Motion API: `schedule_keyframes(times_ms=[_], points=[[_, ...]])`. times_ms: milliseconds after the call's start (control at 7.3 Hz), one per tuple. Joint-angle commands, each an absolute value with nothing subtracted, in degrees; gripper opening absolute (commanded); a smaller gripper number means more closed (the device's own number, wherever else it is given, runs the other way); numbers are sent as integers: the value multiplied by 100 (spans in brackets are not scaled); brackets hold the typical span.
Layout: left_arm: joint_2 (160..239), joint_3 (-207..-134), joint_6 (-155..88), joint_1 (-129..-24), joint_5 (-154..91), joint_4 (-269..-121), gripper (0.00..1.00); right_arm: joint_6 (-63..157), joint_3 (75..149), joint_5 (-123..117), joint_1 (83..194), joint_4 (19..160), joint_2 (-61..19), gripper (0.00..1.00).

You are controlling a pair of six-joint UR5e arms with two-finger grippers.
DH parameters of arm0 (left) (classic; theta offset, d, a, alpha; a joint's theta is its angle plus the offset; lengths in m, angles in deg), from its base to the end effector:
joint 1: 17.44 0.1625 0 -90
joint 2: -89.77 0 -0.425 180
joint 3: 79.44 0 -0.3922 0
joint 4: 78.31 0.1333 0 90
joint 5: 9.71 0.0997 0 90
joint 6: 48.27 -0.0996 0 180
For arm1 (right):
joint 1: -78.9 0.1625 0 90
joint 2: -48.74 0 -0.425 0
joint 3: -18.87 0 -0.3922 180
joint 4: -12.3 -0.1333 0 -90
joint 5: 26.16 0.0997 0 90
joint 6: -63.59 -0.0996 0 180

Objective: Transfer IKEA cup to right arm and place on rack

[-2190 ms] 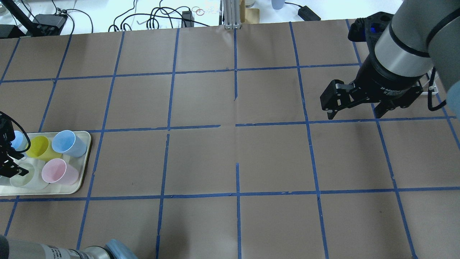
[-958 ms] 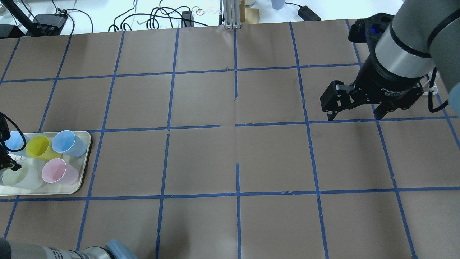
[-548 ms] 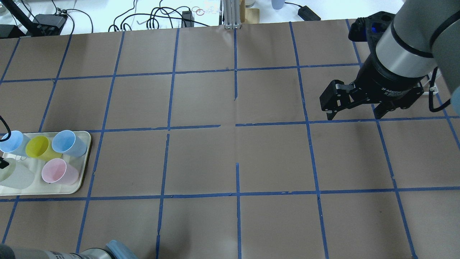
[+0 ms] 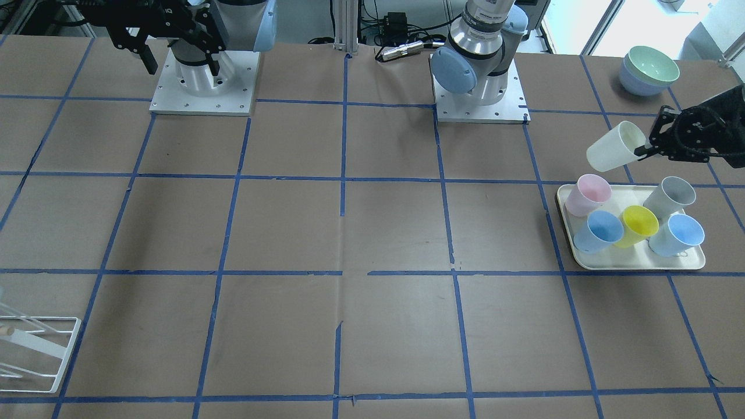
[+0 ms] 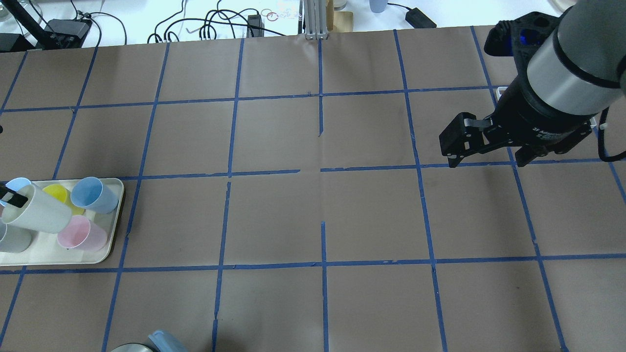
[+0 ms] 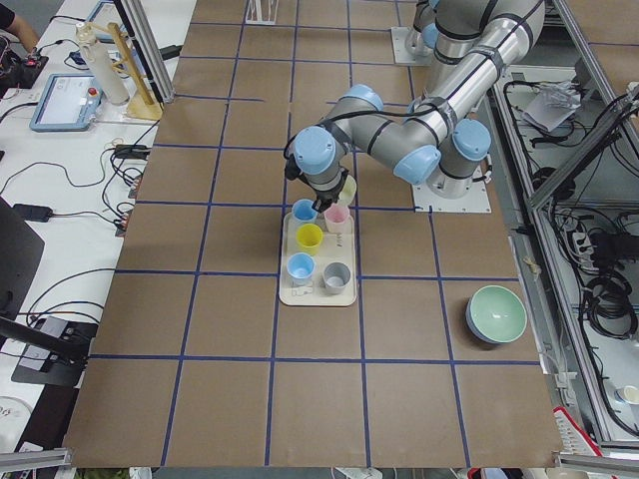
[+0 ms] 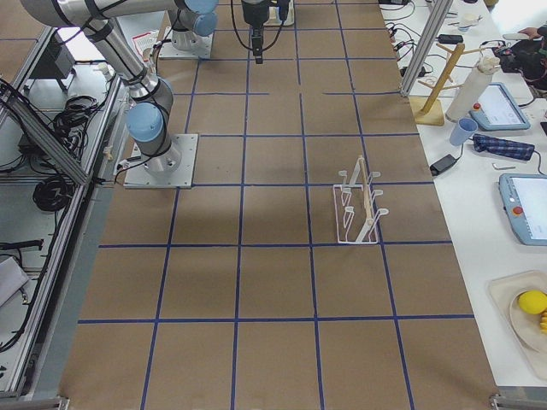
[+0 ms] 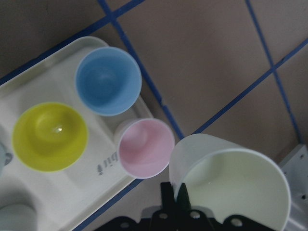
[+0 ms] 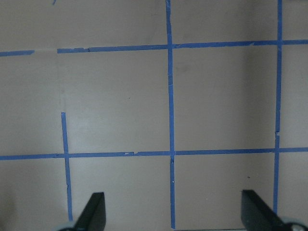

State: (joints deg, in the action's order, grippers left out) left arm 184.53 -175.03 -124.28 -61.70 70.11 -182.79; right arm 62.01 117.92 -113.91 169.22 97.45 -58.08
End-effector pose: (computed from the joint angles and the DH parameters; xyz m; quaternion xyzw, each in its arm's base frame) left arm 0.2316 -0.4364 0.3847 -0.2356 -0.9440 -0.0285 0.2292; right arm 0.1393 -0.3695 0.5280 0.0105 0.9994 -0.0251 0.0200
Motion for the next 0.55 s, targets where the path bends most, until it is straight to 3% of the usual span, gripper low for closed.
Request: schedule_keyframes(times_ms=[0,411], points=[[18250,-17471,-11623,-6515,5593,-19480,0,6236,11766,-10915,16916,9432,-5814,100],[18284,-17611,-11006,-7358,3634,-20606,0,6201,11783,-8977,16899,9465,-5787,100]])
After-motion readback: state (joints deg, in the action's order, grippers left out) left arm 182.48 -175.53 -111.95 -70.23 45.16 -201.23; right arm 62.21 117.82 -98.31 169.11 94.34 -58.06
